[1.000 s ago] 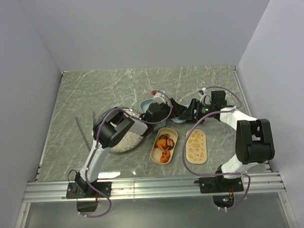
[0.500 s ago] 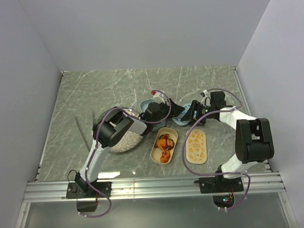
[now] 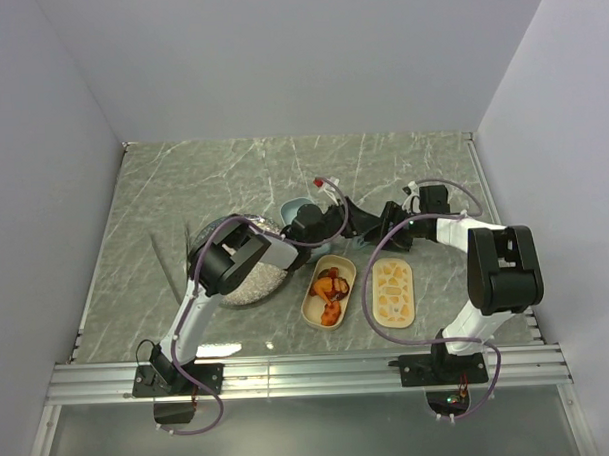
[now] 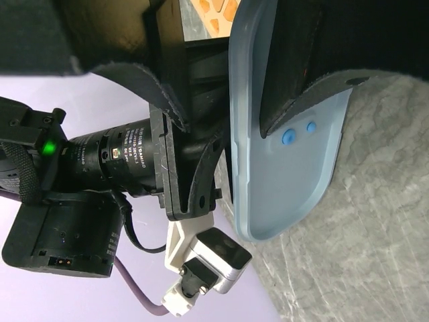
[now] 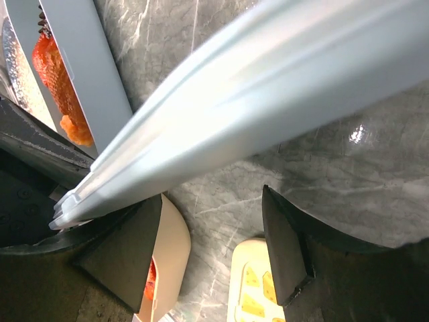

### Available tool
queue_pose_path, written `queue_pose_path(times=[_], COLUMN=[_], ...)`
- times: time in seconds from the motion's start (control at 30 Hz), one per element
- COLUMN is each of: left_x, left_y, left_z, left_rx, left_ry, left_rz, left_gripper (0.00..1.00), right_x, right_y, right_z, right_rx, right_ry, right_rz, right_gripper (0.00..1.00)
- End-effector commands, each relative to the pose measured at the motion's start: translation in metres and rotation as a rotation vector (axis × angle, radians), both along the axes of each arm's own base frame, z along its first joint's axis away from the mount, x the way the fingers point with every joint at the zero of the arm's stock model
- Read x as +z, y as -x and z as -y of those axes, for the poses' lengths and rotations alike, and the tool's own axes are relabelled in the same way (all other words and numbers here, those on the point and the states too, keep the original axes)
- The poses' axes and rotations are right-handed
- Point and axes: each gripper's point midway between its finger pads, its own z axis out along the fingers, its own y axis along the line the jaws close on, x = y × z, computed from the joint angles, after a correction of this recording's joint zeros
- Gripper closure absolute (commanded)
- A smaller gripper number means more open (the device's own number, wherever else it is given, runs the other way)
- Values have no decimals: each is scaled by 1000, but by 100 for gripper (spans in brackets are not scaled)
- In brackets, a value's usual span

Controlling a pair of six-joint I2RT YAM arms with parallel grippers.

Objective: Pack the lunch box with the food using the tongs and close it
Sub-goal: Pick up the lid of the lunch box with the left arm

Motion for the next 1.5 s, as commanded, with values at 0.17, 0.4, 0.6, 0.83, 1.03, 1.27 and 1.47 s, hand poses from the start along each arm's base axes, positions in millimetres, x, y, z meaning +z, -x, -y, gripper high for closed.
queue_pose_path(times=[0.17, 0.4, 0.6, 0.83, 1.03, 1.27, 1.47], left_x=[-13, -43, -68, -89, -83, -21, 20], left_y=[78, 46, 30, 13, 7, -8, -37], left_z=[34, 39, 29, 18, 17, 5, -9], left_rx=[-309, -190, -120, -50, -18, 112, 270], left_ry=[-3, -283, -467, -627, -640, -544, -554], left_rz=[-56, -30, -14, 7, 42, 159, 199], left_gripper=[51, 52, 59, 98, 100, 100, 100], right_x=[32, 41, 51, 66, 86, 140, 199], right_y=[-45, -40, -35, -27, -20, 1, 35], right_z=[1, 5, 8, 10, 15, 31, 39], right_rx=[-31, -40, -50, -52, -71, -133, -188], right_ry=[-6, 19, 36, 47, 70, 138, 164], right_rz=[210, 232, 261, 304, 366, 515, 685], right_gripper=[31, 31, 31, 31, 30, 30, 27])
